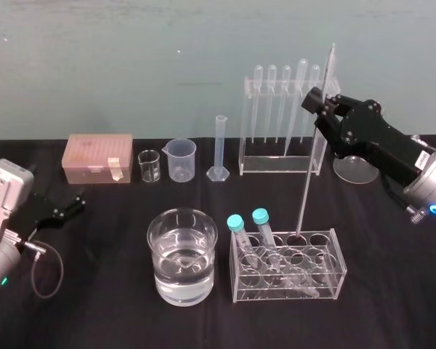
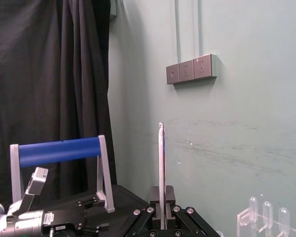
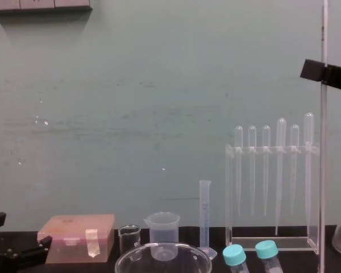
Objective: Hold the thermometer with one hand and immerse one end into the beaker, then reinsert it into the test tube rack.
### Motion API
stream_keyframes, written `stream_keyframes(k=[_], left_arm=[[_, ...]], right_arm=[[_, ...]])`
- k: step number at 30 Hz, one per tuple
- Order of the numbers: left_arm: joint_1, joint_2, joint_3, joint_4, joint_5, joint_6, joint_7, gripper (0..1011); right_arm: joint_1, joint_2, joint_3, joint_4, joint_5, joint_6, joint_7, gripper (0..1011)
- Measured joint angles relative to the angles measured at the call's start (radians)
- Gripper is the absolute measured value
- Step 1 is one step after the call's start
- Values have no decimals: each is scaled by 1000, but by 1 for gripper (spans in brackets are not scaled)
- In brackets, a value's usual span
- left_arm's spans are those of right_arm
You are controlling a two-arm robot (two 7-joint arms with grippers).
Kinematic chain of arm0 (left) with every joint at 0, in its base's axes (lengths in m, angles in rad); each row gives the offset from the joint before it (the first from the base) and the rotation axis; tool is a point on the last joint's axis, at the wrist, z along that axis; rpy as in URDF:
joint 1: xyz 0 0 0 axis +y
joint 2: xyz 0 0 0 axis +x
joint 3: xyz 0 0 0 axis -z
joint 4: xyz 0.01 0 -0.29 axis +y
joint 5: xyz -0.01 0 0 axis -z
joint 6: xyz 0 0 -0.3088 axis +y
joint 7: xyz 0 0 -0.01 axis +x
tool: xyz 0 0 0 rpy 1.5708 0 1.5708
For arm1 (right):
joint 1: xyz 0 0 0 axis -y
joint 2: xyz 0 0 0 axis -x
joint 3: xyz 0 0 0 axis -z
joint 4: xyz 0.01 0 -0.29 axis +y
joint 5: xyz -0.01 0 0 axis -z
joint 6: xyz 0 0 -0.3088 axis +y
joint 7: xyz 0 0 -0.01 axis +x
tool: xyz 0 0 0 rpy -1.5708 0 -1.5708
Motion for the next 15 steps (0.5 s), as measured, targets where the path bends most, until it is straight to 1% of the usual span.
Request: stream_keyframes(k=[6,15], left_arm=[[0,0,0,0,0,0,0,1008],[0,0,0,0,0,0,0,1008]], right_arm=[[13,-21,-12,30,-16,1,26,52],[21,-39,-26,67,-44,8,33,52]])
